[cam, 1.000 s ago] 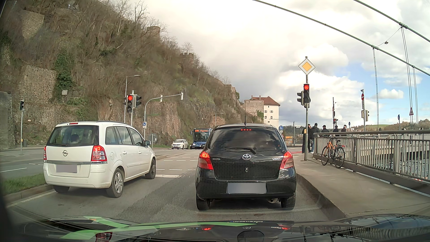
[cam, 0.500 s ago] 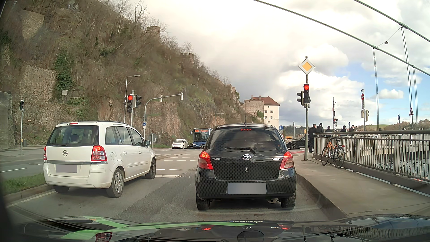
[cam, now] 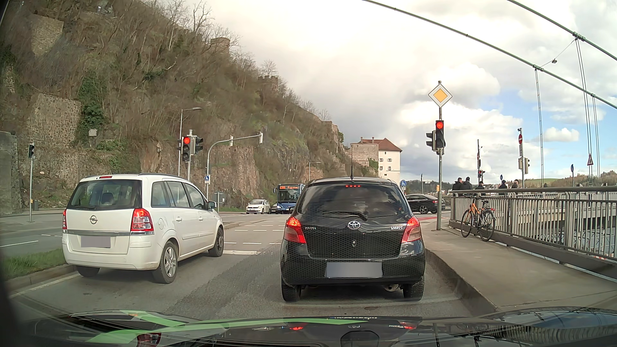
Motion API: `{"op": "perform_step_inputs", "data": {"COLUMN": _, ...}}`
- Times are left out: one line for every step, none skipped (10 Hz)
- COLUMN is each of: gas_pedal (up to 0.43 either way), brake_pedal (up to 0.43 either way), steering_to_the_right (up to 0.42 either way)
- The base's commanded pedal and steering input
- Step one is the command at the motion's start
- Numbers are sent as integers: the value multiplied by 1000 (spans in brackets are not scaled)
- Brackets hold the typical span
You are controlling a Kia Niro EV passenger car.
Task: Follow the waypoints while adhering to traffic rules and regulations
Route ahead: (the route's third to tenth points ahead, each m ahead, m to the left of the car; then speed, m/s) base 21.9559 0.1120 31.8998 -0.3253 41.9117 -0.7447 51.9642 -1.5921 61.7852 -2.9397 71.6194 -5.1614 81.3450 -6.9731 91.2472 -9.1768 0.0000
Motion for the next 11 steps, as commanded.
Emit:
{"op": "perform_step_inputs", "data": {"gas_pedal": 0, "brake_pedal": 372, "steering_to_the_right": 10}}
{"op": "perform_step_inputs", "data": {"gas_pedal": 0, "brake_pedal": 372, "steering_to_the_right": 10}}
{"op": "perform_step_inputs", "data": {"gas_pedal": 0, "brake_pedal": 372, "steering_to_the_right": 10}}
{"op": "perform_step_inputs", "data": {"gas_pedal": 0, "brake_pedal": 372, "steering_to_the_right": 10}}
{"op": "perform_step_inputs", "data": {"gas_pedal": 0, "brake_pedal": 372, "steering_to_the_right": 10}}
{"op": "perform_step_inputs", "data": {"gas_pedal": 0, "brake_pedal": 372, "steering_to_the_right": 10}}
{"op": "perform_step_inputs", "data": {"gas_pedal": 0, "brake_pedal": 372, "steering_to_the_right": 10}}
{"op": "perform_step_inputs", "data": {"gas_pedal": 0, "brake_pedal": 372, "steering_to_the_right": 10}}
{"op": "perform_step_inputs", "data": {"gas_pedal": 0, "brake_pedal": 372, "steering_to_the_right": 10}}
{"op": "perform_step_inputs", "data": {"gas_pedal": 0, "brake_pedal": 372, "steering_to_the_right": 10}}
{"op": "perform_step_inputs", "data": {"gas_pedal": 0, "brake_pedal": 372, "steering_to_the_right": 10}}
